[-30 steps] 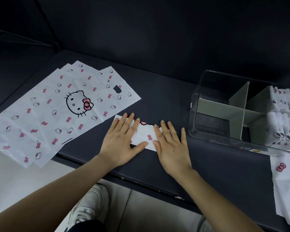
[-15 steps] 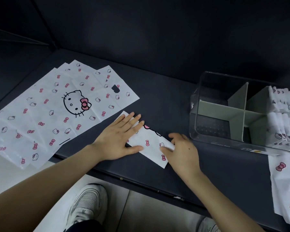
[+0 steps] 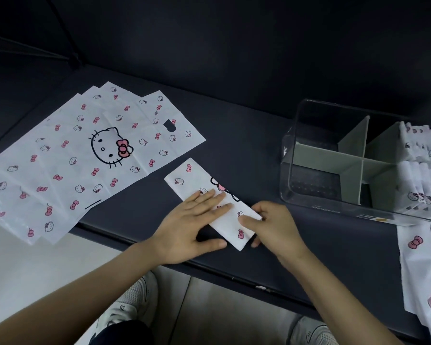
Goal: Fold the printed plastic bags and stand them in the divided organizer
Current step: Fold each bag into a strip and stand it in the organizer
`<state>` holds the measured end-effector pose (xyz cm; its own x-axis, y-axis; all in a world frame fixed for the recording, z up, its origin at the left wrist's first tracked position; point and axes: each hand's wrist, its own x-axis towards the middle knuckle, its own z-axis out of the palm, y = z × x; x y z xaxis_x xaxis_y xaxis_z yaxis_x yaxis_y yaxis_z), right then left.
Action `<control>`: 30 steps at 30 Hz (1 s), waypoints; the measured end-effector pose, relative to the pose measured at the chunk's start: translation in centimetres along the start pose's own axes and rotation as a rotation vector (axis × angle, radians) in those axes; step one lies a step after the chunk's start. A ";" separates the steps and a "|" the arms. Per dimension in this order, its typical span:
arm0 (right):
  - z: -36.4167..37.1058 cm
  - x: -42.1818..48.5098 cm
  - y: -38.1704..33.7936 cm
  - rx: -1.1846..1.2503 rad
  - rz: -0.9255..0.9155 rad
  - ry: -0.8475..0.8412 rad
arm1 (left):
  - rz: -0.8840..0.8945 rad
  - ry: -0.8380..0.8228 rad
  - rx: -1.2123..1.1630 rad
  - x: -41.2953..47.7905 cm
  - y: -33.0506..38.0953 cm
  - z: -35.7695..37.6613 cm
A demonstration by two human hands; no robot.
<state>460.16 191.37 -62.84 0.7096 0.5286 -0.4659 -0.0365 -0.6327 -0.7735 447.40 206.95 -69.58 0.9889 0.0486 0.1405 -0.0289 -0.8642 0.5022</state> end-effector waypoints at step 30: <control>3.1 2.0 -0.1 0.181 -0.253 0.015 | -0.643 0.341 -0.926 0.7 2.6 -2.5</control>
<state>459.39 194.24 -65.06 0.7224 0.6473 -0.2432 0.0191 -0.3702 -0.9288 447.62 205.98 -66.09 0.7740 0.5958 -0.2144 0.2275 0.0543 0.9723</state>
